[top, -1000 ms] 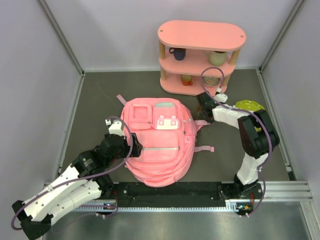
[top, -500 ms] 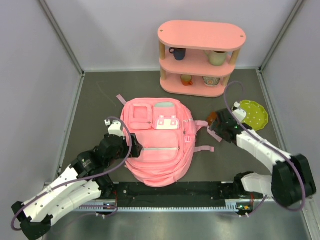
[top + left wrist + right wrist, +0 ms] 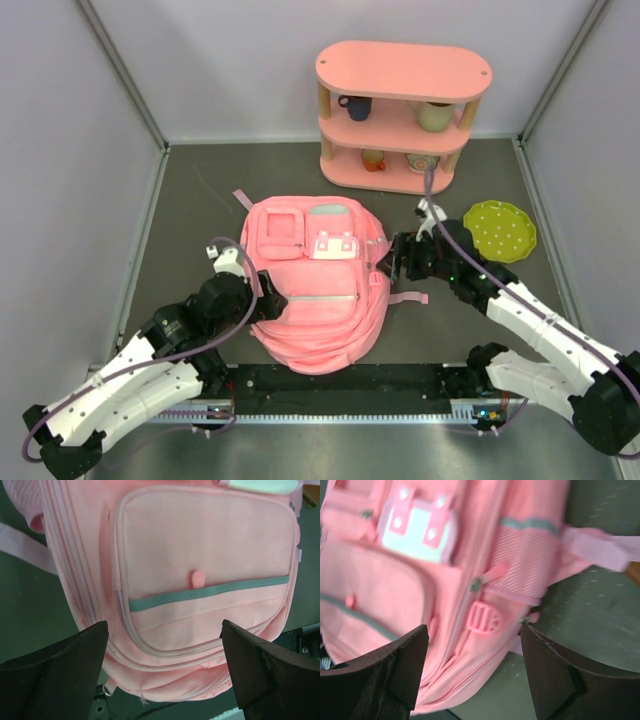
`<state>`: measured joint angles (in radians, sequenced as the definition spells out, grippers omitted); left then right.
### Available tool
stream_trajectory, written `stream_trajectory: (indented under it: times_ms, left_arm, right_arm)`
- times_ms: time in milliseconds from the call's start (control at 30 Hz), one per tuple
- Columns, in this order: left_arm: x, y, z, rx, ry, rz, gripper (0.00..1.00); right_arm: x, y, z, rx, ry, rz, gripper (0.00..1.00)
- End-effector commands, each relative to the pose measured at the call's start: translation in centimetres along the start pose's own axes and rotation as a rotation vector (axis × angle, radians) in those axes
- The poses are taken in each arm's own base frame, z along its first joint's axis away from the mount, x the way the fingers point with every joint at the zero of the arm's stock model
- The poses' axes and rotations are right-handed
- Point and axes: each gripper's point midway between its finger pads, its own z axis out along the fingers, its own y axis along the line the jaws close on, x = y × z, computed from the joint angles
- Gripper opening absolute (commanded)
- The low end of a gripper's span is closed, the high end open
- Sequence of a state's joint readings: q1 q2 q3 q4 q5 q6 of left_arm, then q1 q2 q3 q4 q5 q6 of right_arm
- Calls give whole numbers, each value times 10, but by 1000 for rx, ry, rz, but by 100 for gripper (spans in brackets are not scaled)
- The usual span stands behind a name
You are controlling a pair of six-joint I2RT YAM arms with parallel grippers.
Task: Pack the student bag
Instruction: Move the personal item to the center of the board, then unzip the student bag at the center of the board.
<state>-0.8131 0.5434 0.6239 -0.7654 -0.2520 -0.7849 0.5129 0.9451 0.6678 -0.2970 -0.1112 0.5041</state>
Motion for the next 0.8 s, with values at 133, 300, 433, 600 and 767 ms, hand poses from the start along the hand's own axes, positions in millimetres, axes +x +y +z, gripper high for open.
stream_trajectory:
  times_ms: [133, 300, 433, 600, 767]
  left_arm:
    - [50, 26, -5, -91, 116, -361, 99]
    - [71, 29, 13, -58, 135, -445, 99]
    - [71, 28, 29, -50, 107, -447, 99]
    - [35, 41, 33, -115, -70, -392, 98]
    - [-4, 29, 32, -129, -151, -277, 98]
  right_arm:
    - [48, 49, 3, -177, 158, -24, 73]
    - [86, 42, 6, -183, 197, 85, 73]
    - [107, 39, 12, -178, 244, 102, 73]
    - [129, 47, 23, -191, 318, 68, 72]
    - [138, 67, 31, -209, 335, 37, 71]
